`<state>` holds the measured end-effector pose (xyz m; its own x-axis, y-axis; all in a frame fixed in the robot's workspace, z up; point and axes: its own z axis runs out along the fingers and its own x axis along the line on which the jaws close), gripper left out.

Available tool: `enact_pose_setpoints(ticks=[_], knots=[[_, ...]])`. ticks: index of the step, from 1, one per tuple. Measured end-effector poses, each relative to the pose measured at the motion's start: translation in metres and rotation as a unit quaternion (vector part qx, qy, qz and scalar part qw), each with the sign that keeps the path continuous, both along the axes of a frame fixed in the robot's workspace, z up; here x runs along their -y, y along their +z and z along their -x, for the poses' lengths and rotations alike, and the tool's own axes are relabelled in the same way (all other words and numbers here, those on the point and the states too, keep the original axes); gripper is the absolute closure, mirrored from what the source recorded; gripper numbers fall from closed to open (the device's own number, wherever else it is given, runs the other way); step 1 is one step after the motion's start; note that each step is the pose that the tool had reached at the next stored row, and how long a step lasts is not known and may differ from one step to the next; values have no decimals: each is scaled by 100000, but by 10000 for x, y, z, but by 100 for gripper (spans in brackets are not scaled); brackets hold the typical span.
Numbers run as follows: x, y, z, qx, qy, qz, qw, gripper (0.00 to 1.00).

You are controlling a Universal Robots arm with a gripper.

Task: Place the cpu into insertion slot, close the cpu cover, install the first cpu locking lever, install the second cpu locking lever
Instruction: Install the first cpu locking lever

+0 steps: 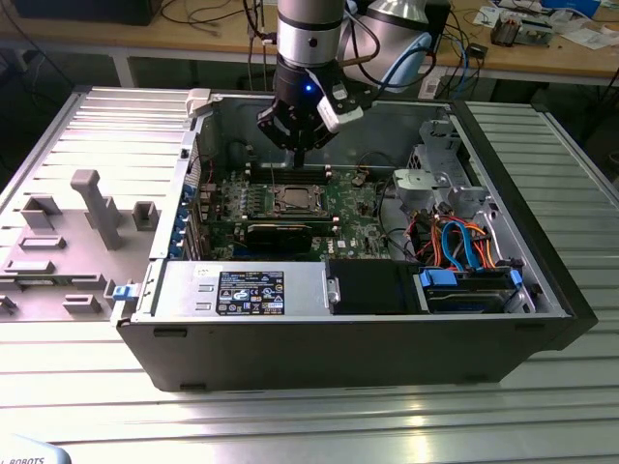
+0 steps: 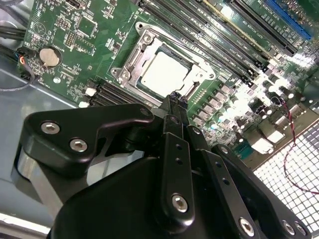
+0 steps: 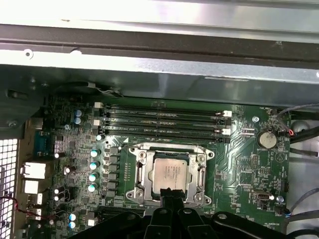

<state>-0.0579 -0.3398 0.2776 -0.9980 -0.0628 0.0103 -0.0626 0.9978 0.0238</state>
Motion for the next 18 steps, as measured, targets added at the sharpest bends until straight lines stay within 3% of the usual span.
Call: enact_pose_setpoints(ticks=[2,3,7,14,18], knots=[[1,-2,3,3,2035,-26,99979,89],[1,-5,16,10,1929,-63,99981,89],[1,-20,31,1,-1383,-50,99990,89],[1,-21,165,131,-1388,-73,99990,89],[1,-21,196,146,-1380,-70,99990,89]])
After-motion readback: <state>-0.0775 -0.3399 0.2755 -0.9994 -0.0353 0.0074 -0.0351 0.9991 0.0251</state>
